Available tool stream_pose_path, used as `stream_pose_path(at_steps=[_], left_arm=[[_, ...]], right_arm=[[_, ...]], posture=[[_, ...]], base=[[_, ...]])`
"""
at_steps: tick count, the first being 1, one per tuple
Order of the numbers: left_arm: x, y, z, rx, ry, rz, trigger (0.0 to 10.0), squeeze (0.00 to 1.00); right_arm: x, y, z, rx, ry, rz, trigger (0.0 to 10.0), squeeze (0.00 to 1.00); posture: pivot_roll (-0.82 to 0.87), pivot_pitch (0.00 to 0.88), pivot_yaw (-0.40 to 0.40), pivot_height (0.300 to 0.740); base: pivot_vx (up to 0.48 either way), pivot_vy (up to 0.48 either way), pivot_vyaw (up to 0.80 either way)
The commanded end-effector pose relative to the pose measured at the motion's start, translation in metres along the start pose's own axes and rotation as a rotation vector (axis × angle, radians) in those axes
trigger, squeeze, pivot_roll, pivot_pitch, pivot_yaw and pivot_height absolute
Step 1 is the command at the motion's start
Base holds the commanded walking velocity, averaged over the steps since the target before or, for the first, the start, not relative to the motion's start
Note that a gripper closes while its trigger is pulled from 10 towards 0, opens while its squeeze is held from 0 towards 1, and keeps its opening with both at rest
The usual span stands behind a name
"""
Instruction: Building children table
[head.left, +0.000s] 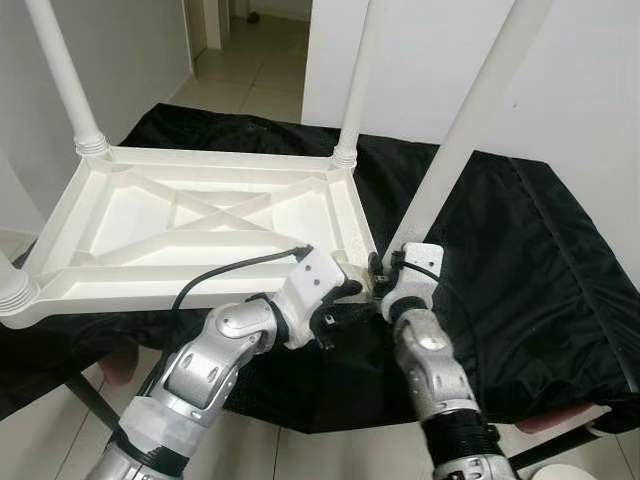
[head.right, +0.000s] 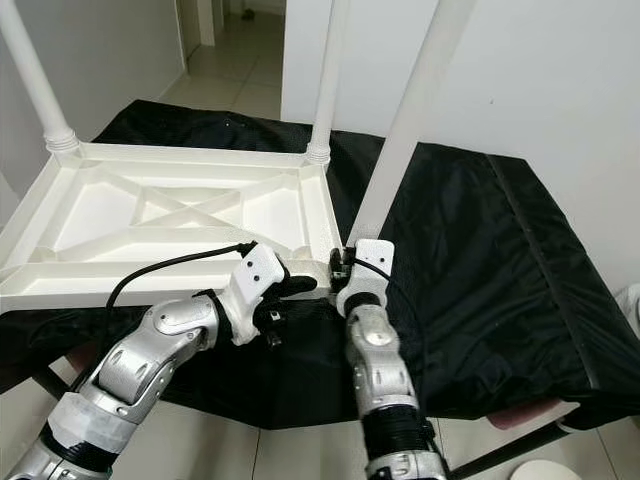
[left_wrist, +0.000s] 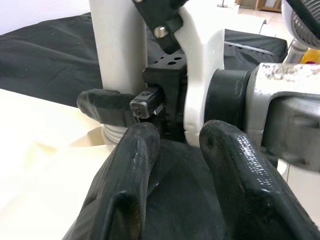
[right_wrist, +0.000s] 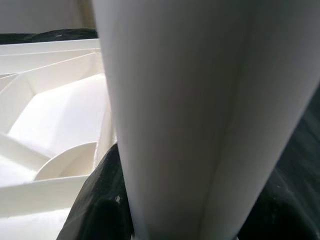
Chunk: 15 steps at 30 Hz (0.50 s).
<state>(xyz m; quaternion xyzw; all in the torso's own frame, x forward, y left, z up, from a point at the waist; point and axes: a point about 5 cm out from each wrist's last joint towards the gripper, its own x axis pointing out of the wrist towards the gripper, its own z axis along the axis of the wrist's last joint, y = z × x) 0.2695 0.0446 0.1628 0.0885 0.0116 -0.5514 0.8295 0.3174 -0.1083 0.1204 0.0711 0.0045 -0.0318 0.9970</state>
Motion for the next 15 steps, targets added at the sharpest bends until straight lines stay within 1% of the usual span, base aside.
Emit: stream_pose_path(at_steps=[1, 2, 3, 5, 7, 8, 9, 10, 11, 15], left_arm=[[0.002, -0.004, 0.003, 0.0, -0.009, -0.02, 10.0, 0.0], [0.003, -0.004, 0.003, -0.001, -0.01, -0.022, 10.0, 0.0], [0.003, -0.004, 0.003, -0.001, -0.01, -0.022, 10.0, 0.0], [0.003, -0.006, 0.002, -0.002, -0.01, -0.024, 10.0, 0.0], [0.003, -0.006, 0.002, -0.004, -0.009, -0.024, 10.0, 0.0], [0.003, -0.006, 0.002, -0.005, -0.008, -0.025, 10.0, 0.0], [0.002, -0.007, 0.001, -0.005, -0.008, -0.024, 10.0, 0.0], [0.002, -0.007, 0.001, -0.005, -0.008, -0.024, 10.0, 0.0], [0.002, -0.006, 0.002, -0.006, -0.008, -0.024, 10.0, 0.0], [0.002, -0.006, 0.002, -0.005, -0.008, -0.024, 10.0, 0.0]], right_arm=[[-0.002, 0.002, -0.011, 0.025, 0.056, -0.048, 10.0, 0.0], [-0.003, 0.008, -0.009, 0.035, 0.048, -0.015, 10.0, 0.0], [-0.003, 0.008, -0.009, 0.035, 0.048, -0.015, 10.0, 0.0], [-0.004, 0.013, -0.006, 0.052, 0.031, 0.028, 10.0, 0.0], [-0.006, 0.014, -0.005, 0.045, 0.022, 0.039, 10.0, 0.0], [-0.006, 0.014, -0.005, 0.056, 0.019, 0.041, 10.0, 0.0], [-0.007, 0.014, -0.004, 0.049, 0.016, 0.032, 10.0, 0.41], [-0.007, 0.014, -0.004, 0.049, 0.016, 0.032, 10.0, 0.41], [-0.007, 0.014, -0.003, 0.042, 0.01, 0.026, 10.0, 1.0], [-0.007, 0.013, -0.001, 0.054, 0.0, 0.025, 10.0, 1.0]], posture=[[0.06, 0.0, -0.083, 0.74], [0.06, 0.0, -0.083, 0.74], [0.06, 0.0, -0.083, 0.74], [0.07, 0.0, -0.086, 0.74], [0.07, 0.0, -0.088, 0.74], [0.07, 0.0, -0.088, 0.74], [0.07, 0.0, -0.088, 0.74], [0.07, 0.0, -0.088, 0.74], [0.07, 0.0, -0.088, 0.74], [0.07, 0.0, -0.092, 0.74]], base=[[0.0, 0.0, 0.0], [0.0, 0.0, 0.0], [0.0, 0.0, 0.0], [0.0, 0.0, 0.0], [0.0, 0.0, 0.0], [0.0, 0.0, 0.0], [0.0, 0.0, 0.0], [0.0, 0.0, 0.0], [0.0, 0.0, 0.0], [0.0, 0.0, 0.0]])
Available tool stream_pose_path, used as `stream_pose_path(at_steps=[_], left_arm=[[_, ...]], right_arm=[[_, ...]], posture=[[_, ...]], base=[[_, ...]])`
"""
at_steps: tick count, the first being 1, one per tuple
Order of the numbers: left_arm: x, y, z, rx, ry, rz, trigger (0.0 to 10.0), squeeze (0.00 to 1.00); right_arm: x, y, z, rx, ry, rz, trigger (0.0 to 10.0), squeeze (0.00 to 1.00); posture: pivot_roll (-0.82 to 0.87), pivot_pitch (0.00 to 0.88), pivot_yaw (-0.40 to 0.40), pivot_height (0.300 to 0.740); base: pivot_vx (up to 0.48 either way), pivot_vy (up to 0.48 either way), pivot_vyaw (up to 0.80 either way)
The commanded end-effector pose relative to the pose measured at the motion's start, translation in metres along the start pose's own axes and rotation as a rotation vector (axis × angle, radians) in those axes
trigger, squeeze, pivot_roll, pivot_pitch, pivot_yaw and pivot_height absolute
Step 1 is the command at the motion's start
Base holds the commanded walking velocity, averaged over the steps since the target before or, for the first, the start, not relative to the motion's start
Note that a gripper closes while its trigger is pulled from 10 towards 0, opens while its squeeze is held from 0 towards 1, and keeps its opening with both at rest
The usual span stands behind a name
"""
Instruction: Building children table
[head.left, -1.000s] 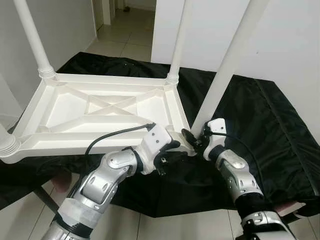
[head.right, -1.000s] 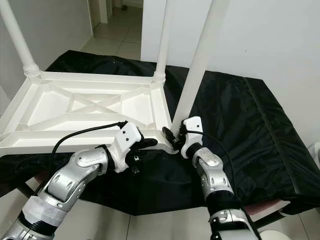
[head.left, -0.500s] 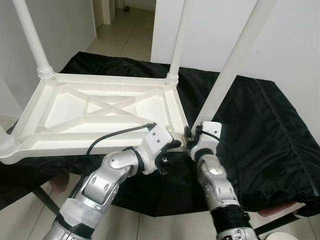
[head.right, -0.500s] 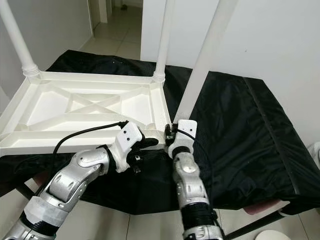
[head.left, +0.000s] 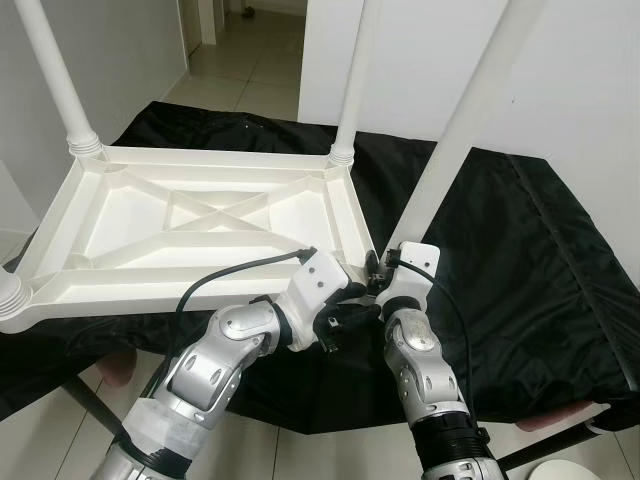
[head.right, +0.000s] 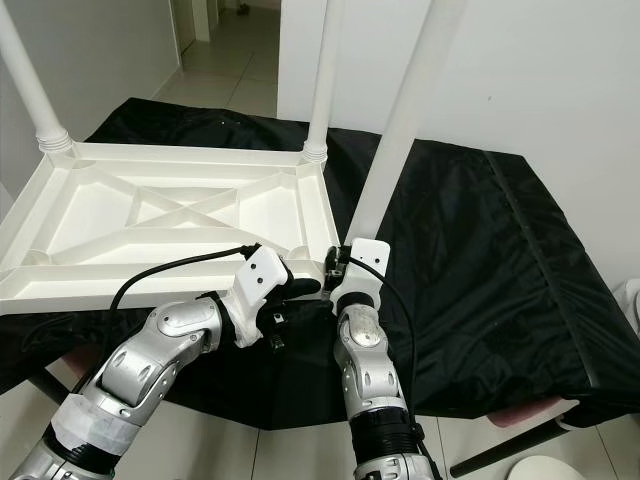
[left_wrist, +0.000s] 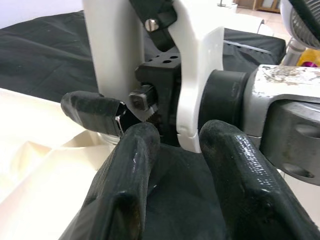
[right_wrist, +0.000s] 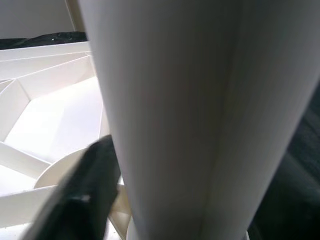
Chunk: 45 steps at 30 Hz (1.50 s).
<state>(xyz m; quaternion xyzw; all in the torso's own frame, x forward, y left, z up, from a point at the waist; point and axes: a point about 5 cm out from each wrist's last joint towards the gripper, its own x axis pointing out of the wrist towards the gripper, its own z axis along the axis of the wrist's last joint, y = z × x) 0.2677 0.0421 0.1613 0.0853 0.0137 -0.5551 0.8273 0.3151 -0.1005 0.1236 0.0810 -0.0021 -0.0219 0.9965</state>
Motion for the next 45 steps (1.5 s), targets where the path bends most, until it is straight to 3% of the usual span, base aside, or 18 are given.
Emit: stream_pose_path(at_steps=[1, 7, 9, 10, 11, 12, 13, 19, 21, 23, 25, 27, 31, 45], left_arm=[[0.001, -0.004, 0.003, 0.003, -0.008, -0.014, 10.0, 0.0], [0.002, -0.004, 0.002, 0.004, -0.009, -0.013, 10.0, 0.0], [0.001, -0.004, 0.002, 0.006, -0.009, -0.011, 10.0, 0.0], [0.001, -0.004, 0.002, 0.006, -0.009, -0.011, 10.0, 0.0], [0.001, -0.004, 0.002, 0.007, -0.009, -0.009, 10.0, 0.0], [0.001, -0.004, 0.002, 0.007, -0.009, -0.009, 10.0, 0.0], [0.002, -0.004, 0.003, 0.008, -0.01, -0.008, 10.0, 0.0], [0.002, -0.004, 0.003, 0.008, -0.012, -0.007, 10.0, 0.0], [0.001, -0.004, 0.002, 0.01, -0.007, -0.007, 10.0, 0.0], [0.001, -0.004, 0.002, 0.01, -0.007, -0.007, 10.0, 0.0], [-0.001, -0.003, 0.0, 0.012, 0.001, -0.008, 10.0, 0.0], [-0.001, -0.003, 0.0, 0.012, 0.001, -0.008, 10.0, 0.0], [0.0, -0.002, 0.001, 0.023, 0.003, -0.022, 10.0, 0.0], [0.003, -0.001, 0.003, 0.032, -0.002, -0.027, 10.0, 0.0]], right_arm=[[-0.002, 0.002, 0.0, 0.043, -0.009, 0.009, 10.0, 1.0], [0.001, -0.004, 0.002, 0.049, -0.034, 0.042, 10.0, 1.0], [0.002, -0.007, -0.001, 0.035, -0.021, 0.168, 10.0, 1.0], [0.002, -0.007, -0.001, 0.035, -0.021, 0.168, 10.0, 1.0], [0.002, -0.009, -0.002, 0.041, -0.01, 0.232, 10.0, 0.15], [0.002, -0.009, -0.002, 0.041, -0.01, 0.232, 10.0, 0.15], [0.001, -0.011, -0.002, 0.038, -0.008, 0.261, 10.0, 0.0], [0.0, -0.014, -0.002, 0.03, -0.007, 0.298, 10.0, 0.0], [-0.001, -0.027, -0.002, -0.032, 0.0, 0.379, 10.0, 0.0], [-0.001, -0.027, -0.002, -0.032, 0.0, 0.379, 10.0, 0.0], [-0.003, -0.043, -0.002, -0.103, 0.014, 0.471, 10.0, 0.0], [-0.003, -0.043, -0.002, -0.103, 0.014, 0.471, 10.0, 0.0], [0.003, -0.059, 0.005, -0.15, 0.046, 0.616, 10.0, 0.0], [0.014, -0.059, 0.003, -0.249, 0.12, 0.773, 10.0, 0.0]], posture=[[0.07, 0.0, -0.096, 0.74], [0.08, 0.0, -0.101, 0.74], [0.08, 0.0, -0.107, 0.74], [0.08, 0.0, -0.107, 0.74], [0.09, 0.0, -0.111, 0.74], [0.09, 0.0, -0.111, 0.74], [0.09, 0.0, -0.111, 0.74], [0.09, 0.0, -0.112, 0.74], [0.09, 0.0, -0.108, 0.74], [0.09, 0.0, -0.108, 0.74], [0.09, 0.0, -0.103, 0.74], [0.09, 0.0, -0.103, 0.74], [0.08, 0.0, -0.097, 0.74], [0.09, 0.0, -0.09, 0.74]], base=[[0.0, 0.0, 0.0], [0.0, 0.0, 0.0], [0.0, 0.0, 0.0], [0.0, 0.0, 0.0], [0.0, 0.0, 0.0], [0.0, 0.0, 0.0], [0.0, 0.0, 0.0], [0.0, 0.0, 0.0], [0.0, 0.0, 0.0], [0.0, 0.0, 0.0], [0.0, 0.0, 0.0], [0.0, 0.0, 0.0], [0.0, 0.0, 0.0], [0.0, 0.0, 0.0]])
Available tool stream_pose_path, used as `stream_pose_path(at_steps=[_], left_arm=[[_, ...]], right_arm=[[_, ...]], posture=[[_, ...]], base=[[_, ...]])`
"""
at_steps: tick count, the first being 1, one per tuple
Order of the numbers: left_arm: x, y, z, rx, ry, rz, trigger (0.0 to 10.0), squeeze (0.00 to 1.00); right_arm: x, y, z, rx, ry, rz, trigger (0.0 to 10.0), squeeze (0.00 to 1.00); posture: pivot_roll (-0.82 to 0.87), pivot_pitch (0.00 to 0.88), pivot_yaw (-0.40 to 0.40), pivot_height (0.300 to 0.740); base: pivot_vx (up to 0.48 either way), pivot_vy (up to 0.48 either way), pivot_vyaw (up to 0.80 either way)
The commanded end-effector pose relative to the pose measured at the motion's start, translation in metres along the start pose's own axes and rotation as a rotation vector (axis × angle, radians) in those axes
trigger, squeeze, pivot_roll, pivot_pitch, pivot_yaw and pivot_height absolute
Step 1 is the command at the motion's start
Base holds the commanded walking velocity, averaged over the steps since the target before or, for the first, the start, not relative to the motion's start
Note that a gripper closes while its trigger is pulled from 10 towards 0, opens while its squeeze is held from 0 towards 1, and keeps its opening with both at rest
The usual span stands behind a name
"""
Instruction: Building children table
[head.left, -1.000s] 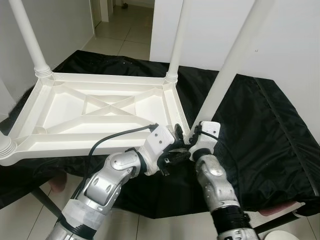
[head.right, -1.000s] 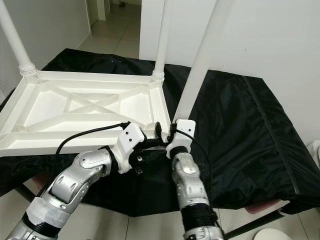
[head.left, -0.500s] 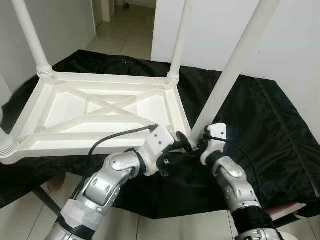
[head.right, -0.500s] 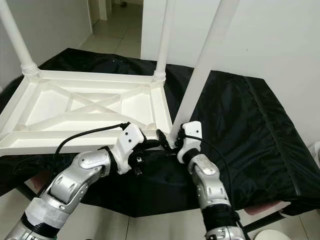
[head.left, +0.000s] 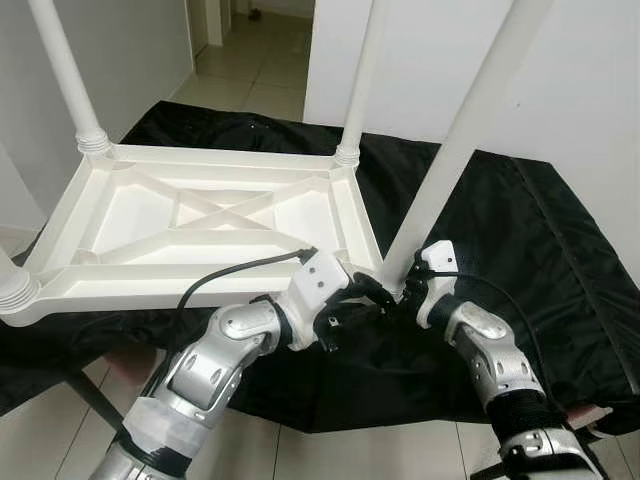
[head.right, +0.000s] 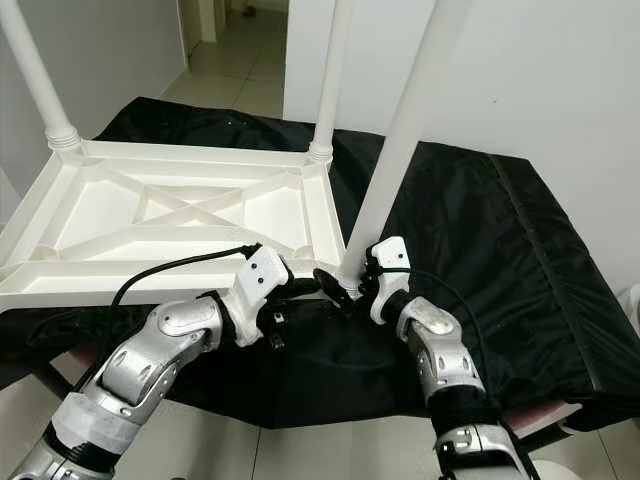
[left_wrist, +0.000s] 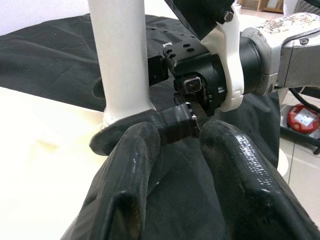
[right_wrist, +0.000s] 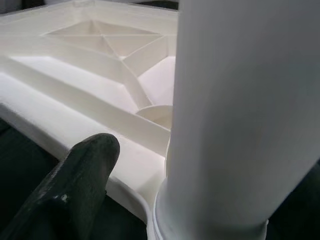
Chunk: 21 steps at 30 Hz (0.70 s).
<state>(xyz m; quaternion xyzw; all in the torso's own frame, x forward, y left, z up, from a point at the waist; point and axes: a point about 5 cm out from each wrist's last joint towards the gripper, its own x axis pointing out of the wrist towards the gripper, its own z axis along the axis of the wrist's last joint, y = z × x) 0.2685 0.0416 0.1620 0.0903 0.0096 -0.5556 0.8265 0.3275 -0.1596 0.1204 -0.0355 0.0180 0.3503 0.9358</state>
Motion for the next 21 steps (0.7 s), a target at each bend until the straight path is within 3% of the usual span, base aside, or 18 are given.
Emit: stream_pose_path(at_steps=[1, 2, 3, 4, 5, 9, 10, 18, 19, 20, 21], left_arm=[[0.002, -0.002, 0.002, 0.019, -0.001, -0.025, 10.0, 0.0], [0.002, -0.002, 0.002, 0.019, -0.001, -0.025, 10.0, 0.0], [0.001, -0.002, 0.002, 0.02, 0.0, -0.023, 10.0, 0.0], [0.001, -0.002, 0.002, 0.02, 0.0, -0.023, 10.0, 0.0], [0.001, -0.001, 0.002, 0.02, 0.001, -0.02, 10.0, 0.0], [0.001, -0.002, 0.002, 0.021, 0.001, -0.019, 10.0, 0.0], [0.0, -0.002, 0.002, 0.021, 0.001, -0.019, 10.0, 0.0], [-0.001, -0.001, 0.001, 0.019, 0.005, -0.013, 10.0, 0.0], [-0.001, -0.001, 0.001, 0.02, 0.005, -0.013, 10.0, 0.0], [-0.001, -0.001, 0.001, 0.02, 0.005, -0.014, 10.0, 0.0], [-0.001, -0.001, 0.001, 0.02, 0.004, -0.014, 10.0, 0.0]], right_arm=[[0.0, -0.002, -0.004, -0.024, 0.038, 0.034, 10.0, 0.0], [0.0, -0.002, -0.004, -0.024, 0.038, 0.034, 10.0, 0.0], [0.0, -0.005, -0.004, -0.036, 0.049, 0.046, 6.8, 0.0], [0.0, -0.005, -0.004, -0.036, 0.049, 0.046, 6.8, 0.0], [0.001, -0.008, -0.003, -0.045, 0.054, 0.053, 3.3, 0.0], [0.001, -0.01, -0.002, -0.047, 0.057, 0.062, 2.8, 0.0], [0.001, -0.011, -0.002, -0.047, 0.06, 0.07, 0.0, 0.0], [-0.005, -0.01, -0.013, -0.021, 0.077, 0.059, 0.0, 0.0], [-0.005, -0.011, -0.013, -0.018, 0.076, 0.043, 3.7, 0.0], [-0.005, -0.011, -0.013, -0.012, 0.071, 0.033, 10.0, 0.0], [-0.005, -0.011, -0.013, -0.008, 0.068, 0.027, 10.0, 0.0]], posture=[[0.09, 0.0, -0.091, 0.74], [0.09, 0.0, -0.091, 0.74], [0.09, 0.0, -0.091, 0.74], [0.09, 0.0, -0.091, 0.74], [0.1, 0.0, -0.092, 0.74], [0.1, 0.0, -0.092, 0.74], [0.1, 0.0, -0.094, 0.74], [0.1, 0.0, -0.092, 0.74], [0.1, 0.0, -0.092, 0.74], [0.1, 0.0, -0.091, 0.74], [0.1, 0.0, -0.09, 0.74]], base=[[0.0, 0.0, 0.0], [0.0, 0.0, 0.0], [0.0, 0.0, 0.0], [0.0, 0.0, 0.0], [0.0, 0.0, 0.0], [0.0, 0.0, 0.0], [0.0, 0.0, 0.0], [0.0, 0.0, 0.0], [0.0, 0.0, 0.0], [0.0, 0.0, 0.0], [0.0, 0.0, 0.0]])
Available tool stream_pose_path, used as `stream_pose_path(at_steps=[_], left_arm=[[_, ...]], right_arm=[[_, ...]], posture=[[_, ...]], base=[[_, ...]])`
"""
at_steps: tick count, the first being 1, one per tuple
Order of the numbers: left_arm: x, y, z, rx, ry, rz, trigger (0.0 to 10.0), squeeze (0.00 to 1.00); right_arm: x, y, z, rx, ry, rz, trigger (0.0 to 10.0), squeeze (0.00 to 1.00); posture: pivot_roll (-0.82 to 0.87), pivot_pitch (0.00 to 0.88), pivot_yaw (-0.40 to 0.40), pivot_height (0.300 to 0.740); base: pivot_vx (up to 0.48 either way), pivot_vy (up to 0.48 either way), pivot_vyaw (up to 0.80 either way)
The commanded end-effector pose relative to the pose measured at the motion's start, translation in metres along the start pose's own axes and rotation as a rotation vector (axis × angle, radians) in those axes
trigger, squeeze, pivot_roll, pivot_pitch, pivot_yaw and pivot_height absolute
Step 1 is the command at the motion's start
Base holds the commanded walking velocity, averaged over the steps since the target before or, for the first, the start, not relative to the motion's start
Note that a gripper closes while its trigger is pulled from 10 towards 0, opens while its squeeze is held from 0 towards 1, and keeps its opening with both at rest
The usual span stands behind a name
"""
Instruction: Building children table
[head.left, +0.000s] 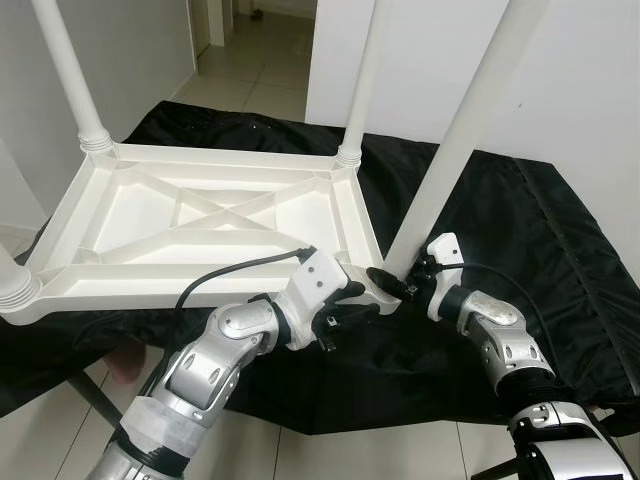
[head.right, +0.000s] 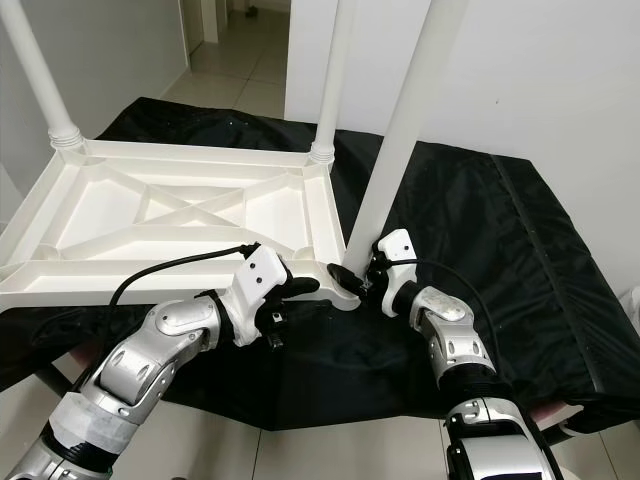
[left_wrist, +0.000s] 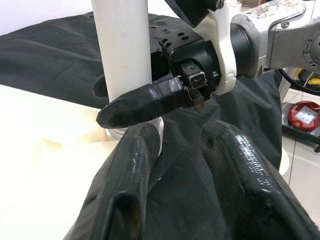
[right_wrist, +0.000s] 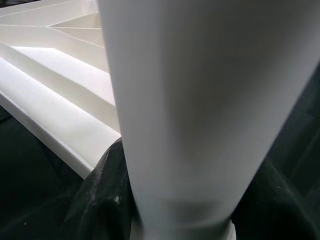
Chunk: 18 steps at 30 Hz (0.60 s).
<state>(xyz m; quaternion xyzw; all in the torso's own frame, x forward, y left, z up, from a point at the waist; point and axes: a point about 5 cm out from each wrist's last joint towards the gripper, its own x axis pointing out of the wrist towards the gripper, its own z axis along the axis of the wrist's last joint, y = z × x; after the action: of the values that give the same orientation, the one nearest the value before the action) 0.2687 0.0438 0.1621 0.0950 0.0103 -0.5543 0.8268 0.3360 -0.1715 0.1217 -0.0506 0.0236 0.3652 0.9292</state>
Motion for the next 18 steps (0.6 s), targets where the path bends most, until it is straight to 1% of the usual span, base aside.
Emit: stream_pose_path(at_steps=[1, 3, 6, 9, 11, 12, 13, 14, 16, 17, 18], left_arm=[[0.001, -0.002, 0.002, 0.013, -0.002, -0.016, 10.0, 0.0], [0.001, -0.002, 0.002, 0.013, -0.002, -0.017, 10.0, 0.0], [0.001, -0.002, -0.001, 0.015, 0.005, -0.017, 10.0, 0.0], [0.002, -0.002, -0.003, 0.025, 0.017, -0.019, 10.0, 0.0], [0.003, -0.003, -0.009, 0.045, 0.045, -0.023, 10.0, 0.0], [0.003, -0.003, -0.009, 0.045, 0.045, -0.023, 10.0, 0.0], [0.003, -0.002, -0.01, 0.045, 0.05, -0.019, 10.0, 0.0], [0.003, -0.002, -0.01, 0.045, 0.05, -0.019, 10.0, 0.0], [0.002, 0.0, -0.011, 0.04, 0.05, -0.012, 10.0, 0.0], [0.002, 0.0, -0.011, 0.04, 0.05, -0.012, 10.0, 0.0], [0.002, 0.001, -0.011, 0.038, 0.049, -0.01, 10.0, 0.0]], right_arm=[[-0.003, 0.004, -0.014, 0.018, 0.047, -0.005, 10.0, 0.0], [-0.003, 0.005, -0.012, 0.026, 0.029, -0.017, 10.0, 0.0], [-0.002, 0.01, -0.008, 0.046, -0.022, -0.068, 10.0, 0.0], [-0.002, 0.011, -0.007, 0.047, -0.034, -0.089, 10.0, 0.0], [0.0, 0.014, -0.008, 0.047, -0.048, -0.177, 10.0, 0.0], [0.0, 0.014, -0.008, 0.047, -0.048, -0.177, 10.0, 0.0], [0.0, 0.015, -0.008, 0.048, -0.061, -0.23, 10.0, 0.0], [0.0, 0.015, -0.008, 0.048, -0.061, -0.23, 10.0, 0.0], [0.0, 0.016, -0.008, 0.055, -0.078, -0.297, 10.0, 0.0], [0.0, 0.016, -0.008, 0.055, -0.078, -0.297, 10.0, 0.0], [0.001, 0.019, -0.007, 0.063, -0.095, -0.331, 10.0, 0.0]], posture=[[0.1, 0.0, -0.09, 0.74], [0.1, 0.0, -0.09, 0.74], [0.09, 0.0, -0.088, 0.74], [0.08, 0.0, -0.086, 0.74], [0.08, 0.0, -0.081, 0.74], [0.08, 0.0, -0.081, 0.74], [0.08, 0.0, -0.079, 0.74], [0.08, 0.0, -0.079, 0.74], [0.07, 0.0, -0.071, 0.74], [0.07, 0.0, -0.071, 0.74], [0.07, 0.0, -0.066, 0.74]], base=[[0.0, 0.0, 0.0], [0.0, 0.0, 0.0], [0.0, 0.0, 0.0], [0.0, 0.0, 0.0], [0.0, 0.0, 0.0], [0.0, 0.0, 0.0], [0.0, 0.0, 0.0], [0.0, 0.0, 0.0], [0.0, 0.0, 0.0], [0.0, 0.0, 0.0], [0.0, 0.0, 0.0]])
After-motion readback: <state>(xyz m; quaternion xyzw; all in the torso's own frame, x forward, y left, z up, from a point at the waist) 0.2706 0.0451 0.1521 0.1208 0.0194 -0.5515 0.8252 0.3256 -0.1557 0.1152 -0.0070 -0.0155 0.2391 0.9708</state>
